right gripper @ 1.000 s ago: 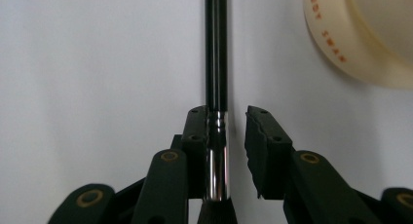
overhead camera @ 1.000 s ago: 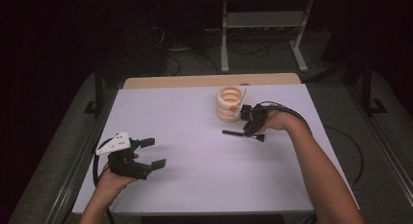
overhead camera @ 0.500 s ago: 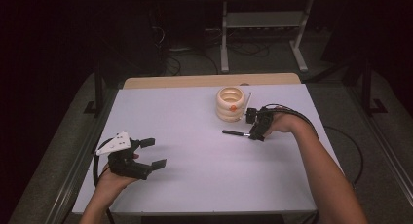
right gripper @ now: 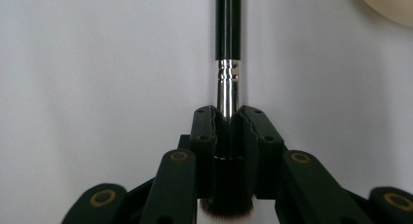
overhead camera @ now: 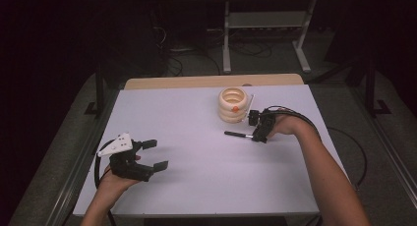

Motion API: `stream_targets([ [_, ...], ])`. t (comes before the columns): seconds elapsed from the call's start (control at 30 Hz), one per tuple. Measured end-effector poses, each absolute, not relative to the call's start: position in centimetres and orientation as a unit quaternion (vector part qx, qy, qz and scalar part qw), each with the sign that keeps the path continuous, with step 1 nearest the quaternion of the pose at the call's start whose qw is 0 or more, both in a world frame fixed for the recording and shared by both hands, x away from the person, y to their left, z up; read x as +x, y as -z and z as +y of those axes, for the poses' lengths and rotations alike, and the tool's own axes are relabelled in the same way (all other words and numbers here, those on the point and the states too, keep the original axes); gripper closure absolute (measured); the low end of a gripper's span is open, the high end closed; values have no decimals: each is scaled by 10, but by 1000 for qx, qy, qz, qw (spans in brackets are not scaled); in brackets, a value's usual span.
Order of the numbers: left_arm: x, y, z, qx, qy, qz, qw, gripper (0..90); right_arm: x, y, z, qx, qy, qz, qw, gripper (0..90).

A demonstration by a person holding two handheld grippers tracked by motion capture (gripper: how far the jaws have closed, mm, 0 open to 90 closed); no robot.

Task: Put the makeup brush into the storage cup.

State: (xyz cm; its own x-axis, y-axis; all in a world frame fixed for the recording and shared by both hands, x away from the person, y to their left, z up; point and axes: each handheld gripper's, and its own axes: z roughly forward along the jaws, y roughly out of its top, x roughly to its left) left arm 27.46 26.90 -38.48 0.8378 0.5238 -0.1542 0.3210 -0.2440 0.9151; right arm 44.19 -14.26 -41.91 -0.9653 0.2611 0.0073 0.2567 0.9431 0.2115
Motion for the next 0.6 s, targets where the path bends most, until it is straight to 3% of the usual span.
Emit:
stream_targets([
  [0.6,274,385,267,784,-90,272,550,98,437,410,-143,134,-126,983,21,765],
])
